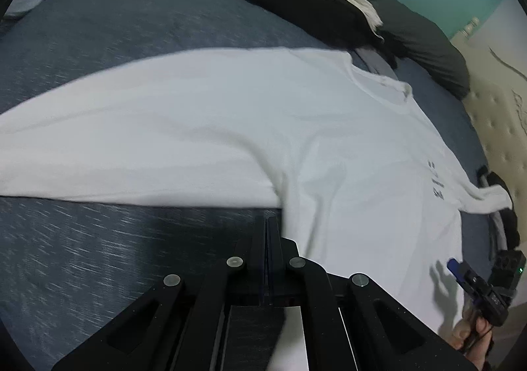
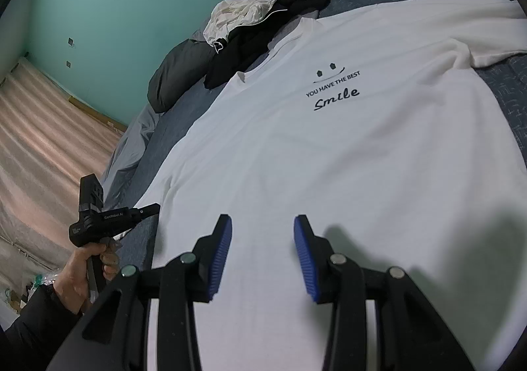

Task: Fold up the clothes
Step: 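Grasp the shirt body near the hem with the left gripper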

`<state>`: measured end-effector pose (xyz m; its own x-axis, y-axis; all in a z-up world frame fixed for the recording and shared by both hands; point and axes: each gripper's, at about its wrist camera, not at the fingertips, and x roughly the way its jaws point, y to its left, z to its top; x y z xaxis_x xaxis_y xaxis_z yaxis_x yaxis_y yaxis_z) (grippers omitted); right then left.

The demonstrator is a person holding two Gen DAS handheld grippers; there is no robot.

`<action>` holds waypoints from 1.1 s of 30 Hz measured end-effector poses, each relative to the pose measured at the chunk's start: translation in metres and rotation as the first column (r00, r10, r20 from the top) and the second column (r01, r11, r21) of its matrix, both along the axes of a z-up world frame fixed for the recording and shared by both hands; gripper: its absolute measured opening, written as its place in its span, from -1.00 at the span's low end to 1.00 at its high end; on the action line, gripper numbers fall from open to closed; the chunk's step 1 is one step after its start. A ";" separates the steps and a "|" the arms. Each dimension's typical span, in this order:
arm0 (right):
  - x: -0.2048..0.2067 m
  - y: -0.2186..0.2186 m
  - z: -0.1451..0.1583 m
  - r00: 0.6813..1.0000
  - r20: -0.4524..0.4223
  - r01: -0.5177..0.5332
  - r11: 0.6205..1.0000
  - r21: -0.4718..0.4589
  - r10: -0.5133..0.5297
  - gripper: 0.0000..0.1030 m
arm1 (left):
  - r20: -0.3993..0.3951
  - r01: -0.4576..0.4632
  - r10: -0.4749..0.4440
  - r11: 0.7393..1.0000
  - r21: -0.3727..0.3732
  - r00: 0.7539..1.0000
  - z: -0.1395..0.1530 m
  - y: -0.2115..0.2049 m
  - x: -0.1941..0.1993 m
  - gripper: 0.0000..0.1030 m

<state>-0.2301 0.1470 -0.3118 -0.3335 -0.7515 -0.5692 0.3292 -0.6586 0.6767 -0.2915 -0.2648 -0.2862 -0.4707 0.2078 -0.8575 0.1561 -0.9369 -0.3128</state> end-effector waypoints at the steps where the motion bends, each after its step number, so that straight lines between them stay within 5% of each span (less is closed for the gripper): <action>1: 0.000 0.000 0.000 1.000 0.000 0.001 1.000 0.000 -0.001 -0.23 | 0.001 -0.012 0.012 1.000 -0.010 1.000 0.000 -0.004 0.000 -1.00; 16: -0.002 -0.002 -0.002 1.000 0.003 -0.002 1.000 0.003 0.002 -0.23 | 0.020 0.068 -0.070 0.992 0.102 0.997 -0.011 0.012 0.008 -0.97; 33: -0.005 -0.001 -0.005 1.000 0.018 0.003 1.000 -0.002 -0.003 -0.23 | 0.002 0.054 -0.055 0.994 0.097 0.999 -0.011 0.009 0.012 -1.00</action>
